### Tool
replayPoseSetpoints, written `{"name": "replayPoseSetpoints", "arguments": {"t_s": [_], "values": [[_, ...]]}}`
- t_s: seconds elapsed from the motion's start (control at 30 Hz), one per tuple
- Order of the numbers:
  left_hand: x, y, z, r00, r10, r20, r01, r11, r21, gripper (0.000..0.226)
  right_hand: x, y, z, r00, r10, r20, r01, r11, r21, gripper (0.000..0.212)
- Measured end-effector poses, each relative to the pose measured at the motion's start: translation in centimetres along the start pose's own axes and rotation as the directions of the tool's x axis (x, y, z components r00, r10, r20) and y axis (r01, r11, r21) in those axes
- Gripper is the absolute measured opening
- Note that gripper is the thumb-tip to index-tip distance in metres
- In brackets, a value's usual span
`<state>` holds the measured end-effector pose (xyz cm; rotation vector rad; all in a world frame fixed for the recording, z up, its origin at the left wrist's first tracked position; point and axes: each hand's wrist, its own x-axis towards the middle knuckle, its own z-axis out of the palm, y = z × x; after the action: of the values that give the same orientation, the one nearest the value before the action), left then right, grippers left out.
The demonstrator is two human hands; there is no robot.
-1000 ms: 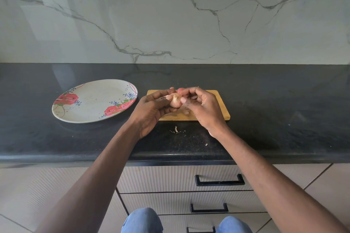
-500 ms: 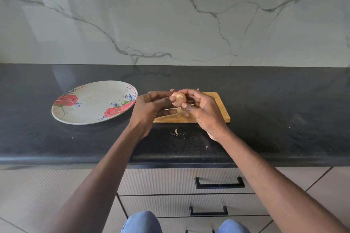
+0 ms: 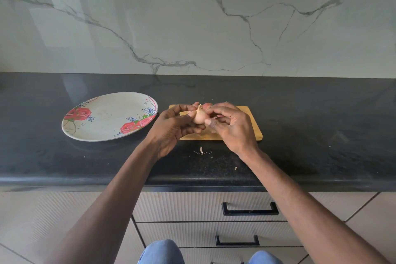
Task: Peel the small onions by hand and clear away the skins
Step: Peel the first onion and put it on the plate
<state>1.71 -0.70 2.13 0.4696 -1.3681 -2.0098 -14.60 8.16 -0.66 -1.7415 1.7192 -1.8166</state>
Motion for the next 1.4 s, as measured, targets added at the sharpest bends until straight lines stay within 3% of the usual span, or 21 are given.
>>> {"name": "replayPoseSetpoints", "arguments": {"t_s": [0.1,0.27,0.53,1.07,1.3,1.4], "values": [[0.0,0.0,-0.2,1.000,-0.003,0.015,0.002,0.998,0.064,0.028,-0.1,0.4,0.3,0.997,-0.025,0.067,0.029,0.998,-0.058,0.032],[0.0,0.0,-0.5,0.999,-0.040,0.016,0.038,0.992,0.122,0.037,-0.2,0.9,0.2,0.988,-0.110,0.107,0.125,0.981,-0.147,0.024],[0.2,-0.1,-0.4,0.999,-0.050,-0.005,0.050,0.995,0.089,0.017,-0.1,1.1,0.4,0.987,-0.134,0.089,0.147,0.976,-0.158,0.020],[0.1,0.1,-0.2,0.995,-0.101,0.024,0.102,0.994,-0.035,0.017,-0.2,0.6,0.5,0.985,-0.164,0.060,0.171,0.971,-0.164,0.009],[0.0,0.4,-0.4,0.995,-0.098,0.036,0.101,0.990,-0.095,0.023,-0.4,-0.3,0.4,1.000,-0.001,0.026,0.005,0.985,-0.171,0.013],[0.1,0.4,-0.5,0.995,-0.095,0.022,0.096,0.992,-0.081,0.022,-0.4,-0.7,0.3,0.999,0.037,0.019,-0.033,0.988,-0.154,0.027]]}}
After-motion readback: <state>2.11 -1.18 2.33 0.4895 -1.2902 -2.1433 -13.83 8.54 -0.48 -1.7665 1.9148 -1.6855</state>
